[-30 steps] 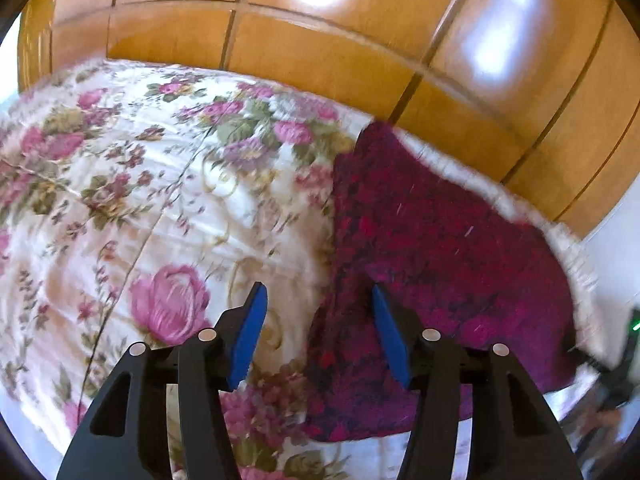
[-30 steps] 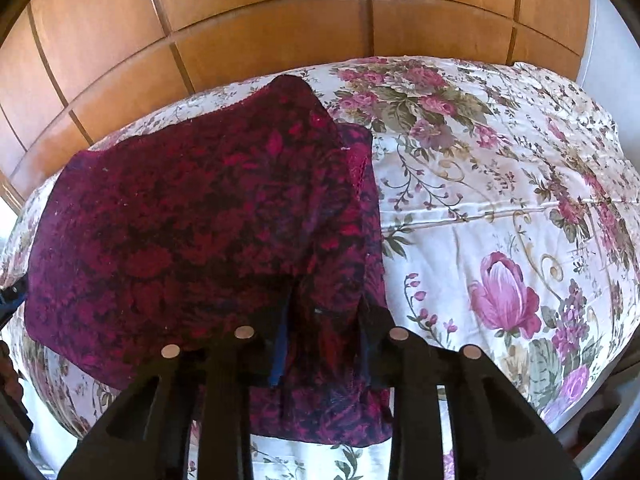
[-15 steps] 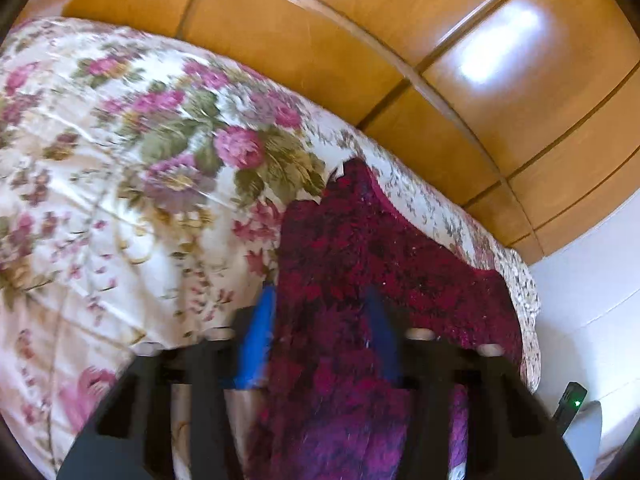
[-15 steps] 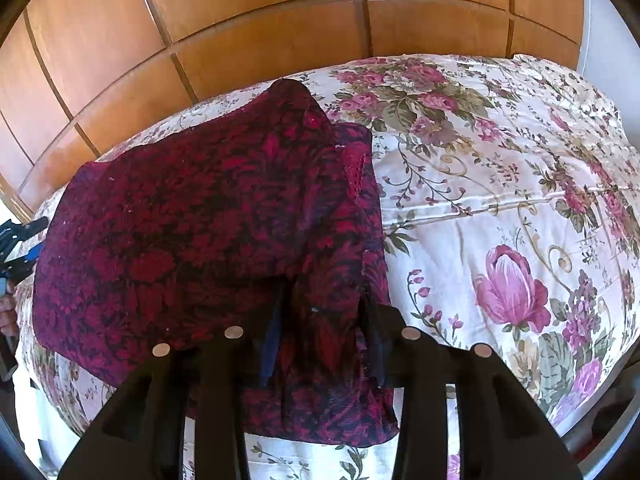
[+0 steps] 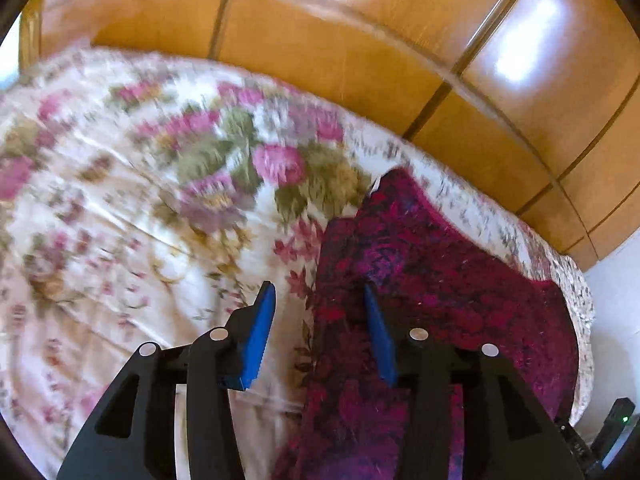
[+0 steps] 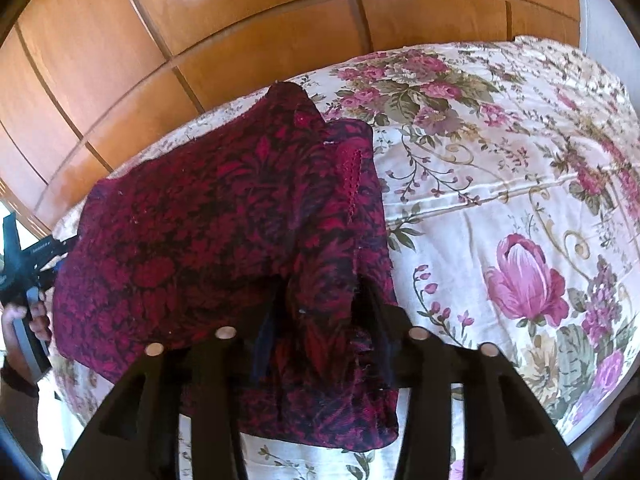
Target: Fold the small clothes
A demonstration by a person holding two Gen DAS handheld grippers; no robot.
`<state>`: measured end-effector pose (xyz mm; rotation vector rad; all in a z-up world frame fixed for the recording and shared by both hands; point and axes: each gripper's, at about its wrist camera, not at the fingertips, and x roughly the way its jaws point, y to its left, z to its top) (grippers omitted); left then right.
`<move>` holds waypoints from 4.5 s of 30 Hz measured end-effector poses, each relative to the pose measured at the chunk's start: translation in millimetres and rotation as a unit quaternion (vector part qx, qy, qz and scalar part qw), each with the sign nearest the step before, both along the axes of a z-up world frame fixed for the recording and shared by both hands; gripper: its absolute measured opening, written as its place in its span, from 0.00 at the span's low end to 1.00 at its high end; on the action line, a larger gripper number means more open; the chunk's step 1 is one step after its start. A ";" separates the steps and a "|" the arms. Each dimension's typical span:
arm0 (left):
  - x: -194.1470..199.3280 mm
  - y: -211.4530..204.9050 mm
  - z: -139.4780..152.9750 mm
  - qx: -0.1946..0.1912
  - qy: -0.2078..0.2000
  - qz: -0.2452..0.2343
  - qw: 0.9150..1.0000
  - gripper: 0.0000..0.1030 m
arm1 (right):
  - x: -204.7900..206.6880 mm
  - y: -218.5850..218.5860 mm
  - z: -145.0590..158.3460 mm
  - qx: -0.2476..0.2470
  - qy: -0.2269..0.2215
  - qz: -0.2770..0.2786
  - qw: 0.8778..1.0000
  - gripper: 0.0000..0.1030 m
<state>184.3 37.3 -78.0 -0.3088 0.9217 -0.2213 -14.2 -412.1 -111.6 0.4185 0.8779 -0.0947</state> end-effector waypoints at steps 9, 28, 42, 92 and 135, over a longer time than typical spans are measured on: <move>-76.0 -44.6 39.6 -0.015 -0.083 -0.119 0.989 0.43 | -11.2 -29.2 -11.2 0.104 0.001 -0.034 0.994 0.98; -93.4 -121.8 -8.4 -0.026 -0.003 -0.216 0.976 0.43 | -9.5 -31.3 -29.6 0.249 -0.022 0.036 0.968 0.73; -77.1 -94.5 -14.8 -0.093 0.029 -0.208 0.973 0.43 | 2.3 9.2 30.6 0.255 -0.083 0.089 0.959 0.36; -18.4 47.9 -6.5 -0.404 0.064 -0.141 0.901 0.84 | 18.1 303.4 75.1 -0.136 -0.103 0.378 0.910 0.34; -53.2 53.3 16.2 -0.104 -0.012 -0.125 0.987 0.45 | 32.1 278.3 44.9 -0.106 -0.082 0.354 0.925 0.60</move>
